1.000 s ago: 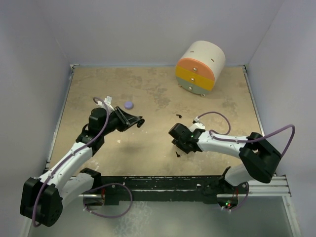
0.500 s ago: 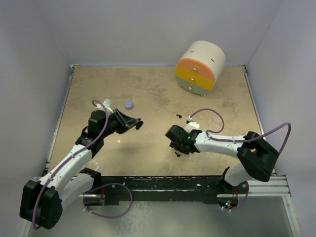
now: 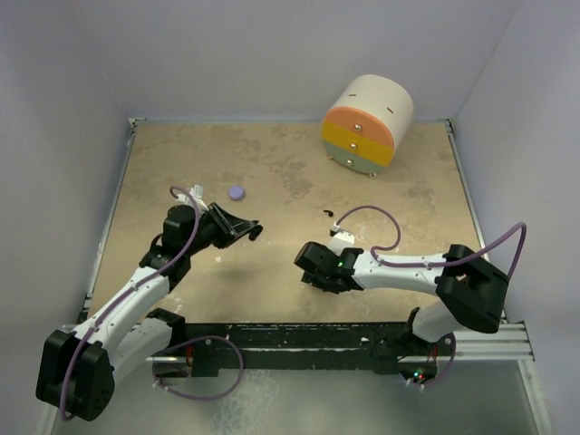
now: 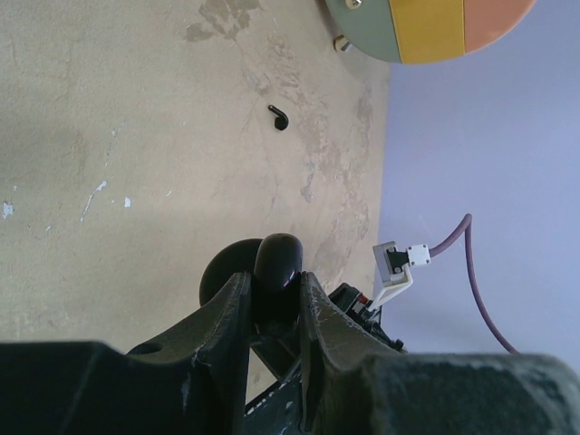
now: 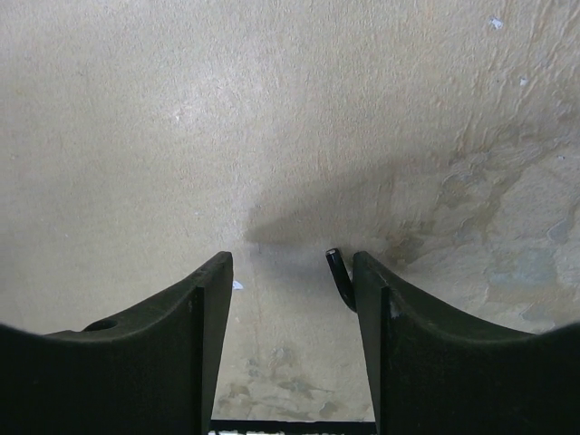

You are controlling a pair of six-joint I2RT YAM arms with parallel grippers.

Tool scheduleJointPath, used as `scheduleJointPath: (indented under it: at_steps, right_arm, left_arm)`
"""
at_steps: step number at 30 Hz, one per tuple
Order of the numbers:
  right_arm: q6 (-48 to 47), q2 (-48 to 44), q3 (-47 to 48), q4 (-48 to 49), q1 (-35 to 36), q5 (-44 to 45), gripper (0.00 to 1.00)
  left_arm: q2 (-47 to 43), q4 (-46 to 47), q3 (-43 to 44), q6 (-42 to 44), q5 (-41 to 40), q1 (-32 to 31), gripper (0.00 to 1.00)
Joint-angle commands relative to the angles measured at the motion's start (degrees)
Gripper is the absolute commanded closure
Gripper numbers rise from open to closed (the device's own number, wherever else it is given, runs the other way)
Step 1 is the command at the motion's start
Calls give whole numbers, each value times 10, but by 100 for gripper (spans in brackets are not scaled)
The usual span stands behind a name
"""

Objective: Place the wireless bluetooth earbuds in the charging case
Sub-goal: Pick up the earbud from the center of the board.

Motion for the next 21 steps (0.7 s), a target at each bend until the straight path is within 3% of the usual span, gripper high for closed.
scheduleJointPath:
  at_steps: [1, 21]
  right_arm:
    - [18, -1, -26, -30, 7, -29, 42]
    - [31, 75, 20, -123, 23, -9, 48]
  left_arm:
    - [-9, 33, -4, -4, -3, 4, 100]
    - [-9, 28, -2, -2, -2, 5, 100]
